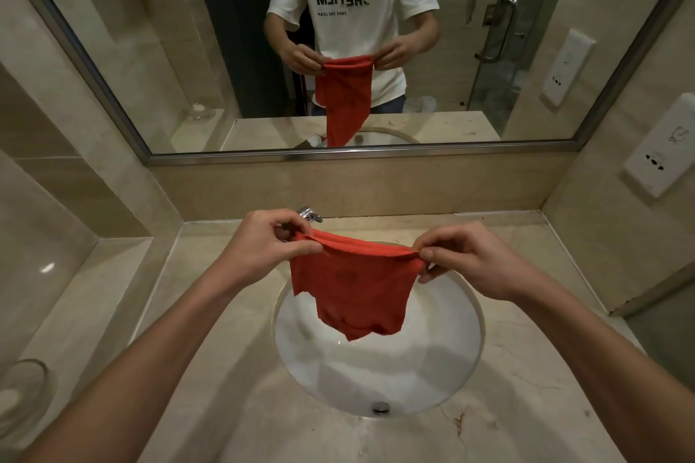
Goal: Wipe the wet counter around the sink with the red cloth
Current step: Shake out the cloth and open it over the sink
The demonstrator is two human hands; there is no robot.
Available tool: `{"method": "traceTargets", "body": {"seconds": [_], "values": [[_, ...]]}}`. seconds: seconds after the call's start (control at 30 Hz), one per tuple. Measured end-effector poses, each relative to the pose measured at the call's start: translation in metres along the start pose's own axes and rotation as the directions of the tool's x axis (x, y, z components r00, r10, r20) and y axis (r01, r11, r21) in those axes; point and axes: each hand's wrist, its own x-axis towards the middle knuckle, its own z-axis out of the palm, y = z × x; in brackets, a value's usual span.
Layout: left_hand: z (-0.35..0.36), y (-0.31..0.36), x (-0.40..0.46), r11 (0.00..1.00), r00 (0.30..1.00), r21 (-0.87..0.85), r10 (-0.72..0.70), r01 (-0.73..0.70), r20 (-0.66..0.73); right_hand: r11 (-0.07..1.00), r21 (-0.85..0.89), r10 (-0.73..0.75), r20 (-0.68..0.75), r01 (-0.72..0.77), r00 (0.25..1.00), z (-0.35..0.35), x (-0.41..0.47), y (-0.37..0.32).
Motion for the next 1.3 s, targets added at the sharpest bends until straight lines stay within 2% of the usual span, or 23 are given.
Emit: {"method": "traceTargets", "body": {"seconds": [0.07, 0.17, 0.23, 0.37, 0.57, 0.73, 0.93, 1.07, 1.17, 1.3], "values": [[-0.003, -0.002, -0.001, 0.999, 0.995, 0.048, -0.016, 0.012, 0.095, 0.998, -0.039, 0.046, -0.011, -0.046, 0.999, -0.001, -0.001, 0.000], [-0.001, -0.006, -0.004, 0.998, 0.979, 0.058, -0.041, 0.030, 0.199, 0.957, -0.273, 0.069, -0.100, -0.094, 0.993, 0.001, 0.001, 0.006], [0.001, -0.008, -0.005, 0.998, 0.982, 0.056, -0.033, 0.023, 0.187, 0.945, -0.307, 0.056, -0.176, -0.109, 0.983, 0.004, 0.002, 0.009], [0.002, -0.009, -0.004, 0.999, 0.997, 0.039, -0.004, 0.001, 0.075, 0.939, -0.343, -0.044, -0.208, -0.031, 0.977, 0.005, 0.003, 0.008], [0.003, -0.010, -0.001, 0.999, 0.999, 0.014, 0.051, -0.051, -0.011, 0.954, -0.301, -0.069, -0.251, -0.010, 0.965, 0.003, 0.008, 0.005], [0.005, -0.003, 0.002, 0.994, 0.998, -0.093, 0.049, -0.052, -0.027, 0.992, -0.112, -0.078, -0.271, 0.049, 0.959, 0.000, 0.010, 0.008], [0.006, -0.002, 0.006, 0.993, 0.999, -0.114, 0.037, -0.040, -0.034, 0.997, -0.007, -0.079, -0.377, 0.083, 0.923, 0.001, 0.010, 0.002], [0.013, 0.000, 0.008, 0.984, 0.998, -0.178, 0.024, -0.034, -0.057, 0.996, 0.012, -0.078, -0.366, 0.088, 0.927, -0.001, 0.008, -0.003], [0.014, 0.004, 0.012, 0.988, 0.996, -0.126, 0.078, -0.084, -0.054, 0.993, -0.112, -0.071, -0.296, 0.039, 0.953, -0.002, 0.009, -0.004], [0.013, 0.004, 0.011, 0.989, 0.993, -0.094, 0.114, -0.112, 0.024, 0.960, -0.272, 0.006, -0.199, -0.061, 0.980, -0.001, 0.012, 0.002]]}}
